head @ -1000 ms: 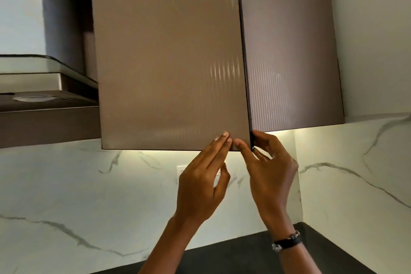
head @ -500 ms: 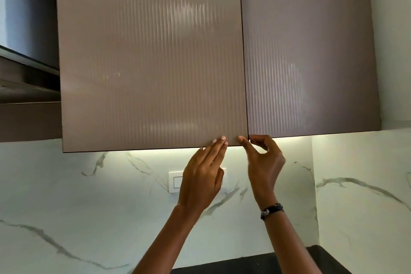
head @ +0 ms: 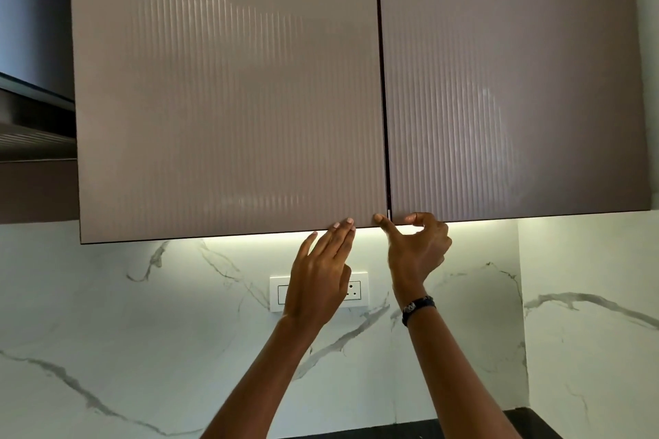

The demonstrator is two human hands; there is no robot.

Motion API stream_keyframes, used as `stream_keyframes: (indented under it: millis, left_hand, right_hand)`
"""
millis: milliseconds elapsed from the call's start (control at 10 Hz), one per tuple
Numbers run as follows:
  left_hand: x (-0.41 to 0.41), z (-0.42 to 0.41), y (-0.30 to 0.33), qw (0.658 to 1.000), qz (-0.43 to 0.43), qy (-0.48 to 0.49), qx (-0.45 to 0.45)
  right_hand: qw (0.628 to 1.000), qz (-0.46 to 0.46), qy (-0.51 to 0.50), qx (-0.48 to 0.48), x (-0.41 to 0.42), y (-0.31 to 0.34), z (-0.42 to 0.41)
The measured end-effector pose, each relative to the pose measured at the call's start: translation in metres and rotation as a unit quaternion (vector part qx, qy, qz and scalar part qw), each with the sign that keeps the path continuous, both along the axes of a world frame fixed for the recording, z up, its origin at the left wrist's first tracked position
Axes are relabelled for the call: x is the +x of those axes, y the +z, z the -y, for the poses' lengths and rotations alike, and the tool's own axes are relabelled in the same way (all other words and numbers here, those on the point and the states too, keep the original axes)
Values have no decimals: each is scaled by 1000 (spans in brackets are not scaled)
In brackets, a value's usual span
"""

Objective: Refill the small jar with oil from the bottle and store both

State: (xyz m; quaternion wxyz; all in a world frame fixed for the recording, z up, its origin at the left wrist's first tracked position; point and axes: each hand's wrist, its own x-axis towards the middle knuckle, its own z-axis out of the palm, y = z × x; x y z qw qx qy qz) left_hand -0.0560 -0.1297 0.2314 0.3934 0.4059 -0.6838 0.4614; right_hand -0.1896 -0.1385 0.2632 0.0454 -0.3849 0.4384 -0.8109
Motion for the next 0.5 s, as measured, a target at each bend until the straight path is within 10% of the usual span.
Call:
stream_keyframes:
  millis: [500]
  left_hand:
    - [8, -27, -10, 998, -20, -32, 44]
  right_hand:
    - [991, -129, -38, -24, 5, -13, -23]
